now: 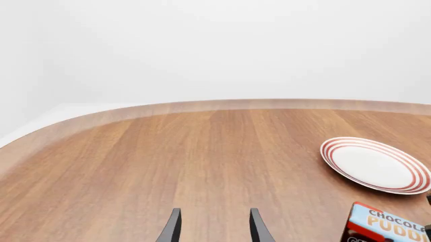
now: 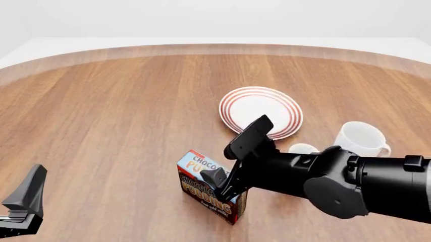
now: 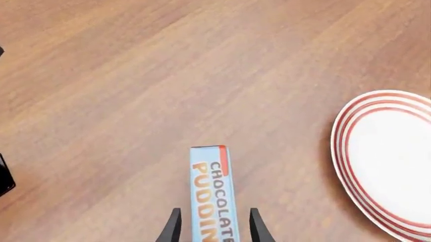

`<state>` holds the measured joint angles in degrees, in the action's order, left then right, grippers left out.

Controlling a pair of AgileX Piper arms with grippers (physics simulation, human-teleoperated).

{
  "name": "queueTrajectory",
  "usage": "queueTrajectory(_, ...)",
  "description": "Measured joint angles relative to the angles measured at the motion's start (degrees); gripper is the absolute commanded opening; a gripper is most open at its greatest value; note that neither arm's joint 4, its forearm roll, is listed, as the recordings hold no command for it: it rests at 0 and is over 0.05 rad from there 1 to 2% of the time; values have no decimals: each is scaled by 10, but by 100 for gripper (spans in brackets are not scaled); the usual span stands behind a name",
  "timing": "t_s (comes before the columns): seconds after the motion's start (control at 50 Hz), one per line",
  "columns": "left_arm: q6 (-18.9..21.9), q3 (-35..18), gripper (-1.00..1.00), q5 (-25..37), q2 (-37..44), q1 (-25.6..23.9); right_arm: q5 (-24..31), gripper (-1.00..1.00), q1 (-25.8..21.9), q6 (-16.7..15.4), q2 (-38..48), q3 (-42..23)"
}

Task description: Put the chocolate pudding to the right of the plate.

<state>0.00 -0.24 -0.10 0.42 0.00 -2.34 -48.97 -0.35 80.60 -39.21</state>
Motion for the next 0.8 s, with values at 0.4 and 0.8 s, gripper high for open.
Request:
queueTrajectory(0.4,0,0,100,0,0,0,-17,100,2,5,13,11)
queueTrajectory(0.8,0,0,100,0,0,0,-30,100,4,7,28,14)
